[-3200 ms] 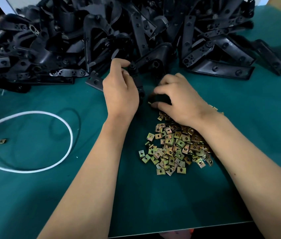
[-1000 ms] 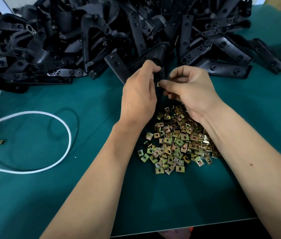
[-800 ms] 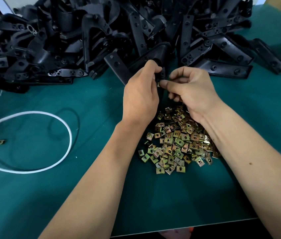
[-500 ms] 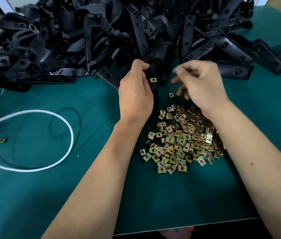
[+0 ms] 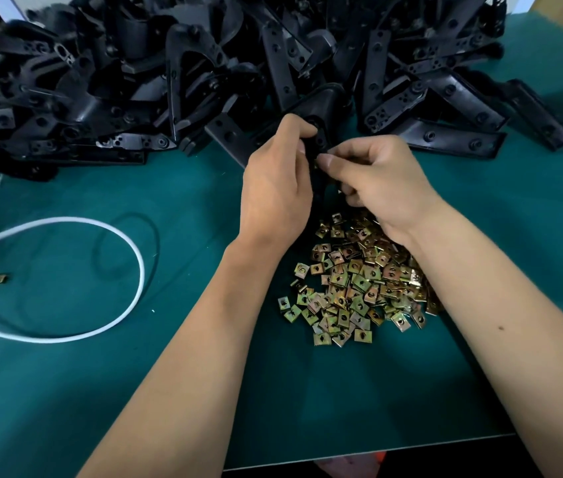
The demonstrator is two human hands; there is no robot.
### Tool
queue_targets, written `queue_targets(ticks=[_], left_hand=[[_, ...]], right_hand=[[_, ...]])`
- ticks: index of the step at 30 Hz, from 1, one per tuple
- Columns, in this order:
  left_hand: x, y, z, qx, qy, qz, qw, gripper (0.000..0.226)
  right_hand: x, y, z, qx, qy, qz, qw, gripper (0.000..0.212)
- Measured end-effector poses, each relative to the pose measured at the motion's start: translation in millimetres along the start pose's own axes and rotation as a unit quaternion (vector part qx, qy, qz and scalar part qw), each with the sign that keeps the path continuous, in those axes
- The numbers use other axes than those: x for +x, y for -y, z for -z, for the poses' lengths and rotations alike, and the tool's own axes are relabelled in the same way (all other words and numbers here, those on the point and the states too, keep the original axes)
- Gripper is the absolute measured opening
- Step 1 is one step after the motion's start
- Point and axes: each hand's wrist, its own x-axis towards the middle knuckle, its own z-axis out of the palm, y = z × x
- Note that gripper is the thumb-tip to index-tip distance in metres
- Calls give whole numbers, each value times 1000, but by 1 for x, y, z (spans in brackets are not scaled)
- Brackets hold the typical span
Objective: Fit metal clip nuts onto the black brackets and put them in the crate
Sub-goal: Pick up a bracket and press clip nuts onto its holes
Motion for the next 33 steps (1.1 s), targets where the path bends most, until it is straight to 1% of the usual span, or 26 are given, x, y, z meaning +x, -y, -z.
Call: queue_targets(ticks=[2, 4, 5, 7, 8, 9, 10, 11, 12, 13, 14, 15, 16, 17, 18, 19, 20, 21, 23, 25, 27, 29, 31, 33], left_hand=[[2, 1, 3, 14, -13, 0, 1000, 23], [3, 5, 9, 25, -55, 30, 998, 25], [4, 7, 13, 25, -86, 51, 995, 26], [5, 11, 20, 20, -153, 90, 984, 26], [7, 11, 24, 20, -186, 101, 977, 27], [8, 9, 27, 21, -217, 100, 971, 27], [10, 6, 30, 20, -246, 86, 965, 27], [12, 3, 32, 16, -273, 64, 960, 26], [13, 1, 34, 12, -298, 40, 954, 26], [13, -2, 36, 9, -317, 19, 948, 27], [14, -4, 37, 7, -331, 2, 944, 27], [14, -4, 38, 7, -339, -9, 941, 27], [13, -4, 38, 7, -341, -13, 940, 26], [13, -4, 37, 7, -337, -9, 942, 26], [13, -2, 36, 7, -327, 0, 945, 26], [13, -1, 35, 8, -312, 14, 950, 27], [13, 1, 33, 10, -295, 30, 955, 27], [12, 2, 31, 12, -275, 46, 960, 27], [9, 6, 25, 18, -227, 73, 971, 27], [5, 9, 19, 22, -174, 85, 981, 26], [2, 10, 13, 24, -123, 86, 988, 26], [1, 9, 10, 27, -89, 80, 992, 26], [2, 9, 7, 23, -76, 79, 994, 26], [2, 10, 6, 20, -75, 79, 994, 25]], right_hand=[[3, 0, 6, 68, -4, -42, 997, 10], [6, 1, 15, 125, -51, -76, 988, 13], [8, 1, 18, 122, -84, -81, 986, 14], [8, -1, 20, 49, -128, -64, 988, 13], [6, 0, 16, 11, -117, -44, 992, 10], [3, 3, 9, -3, -75, -20, 997, 6], [0, 6, 1, 13, -15, -1, 1000, 12], [-3, 9, -7, 56, 48, 6, 997, 22], [-3, 10, -12, 108, 93, 5, 990, 32], [-3, 11, -14, 149, 111, 2, 982, 37], [0, 11, -13, 170, 105, 1, 980, 37], [2, 11, -8, 161, 79, 0, 984, 32], [4, 8, -1, 113, 40, 6, 993, 26], [6, 5, 7, 26, -5, 17, 999, 19], [8, 0, 14, -79, -46, 33, 995, 15], [10, -5, 21, -177, -76, 51, 980, 13], [12, -8, 26, -248, -88, 66, 963, 11], [13, -10, 29, -292, -80, 72, 950, 8], [12, -11, 28, -345, -20, 66, 936, 6], [13, -11, 24, -373, 24, 70, 925, 9], [13, -11, 22, -377, 38, 81, 922, 9], [12, -12, 22, -373, 36, 91, 923, 10], [10, -12, 19, -343, 18, 105, 933, 9], [7, -11, 11, -249, 3, 98, 963, 8]])
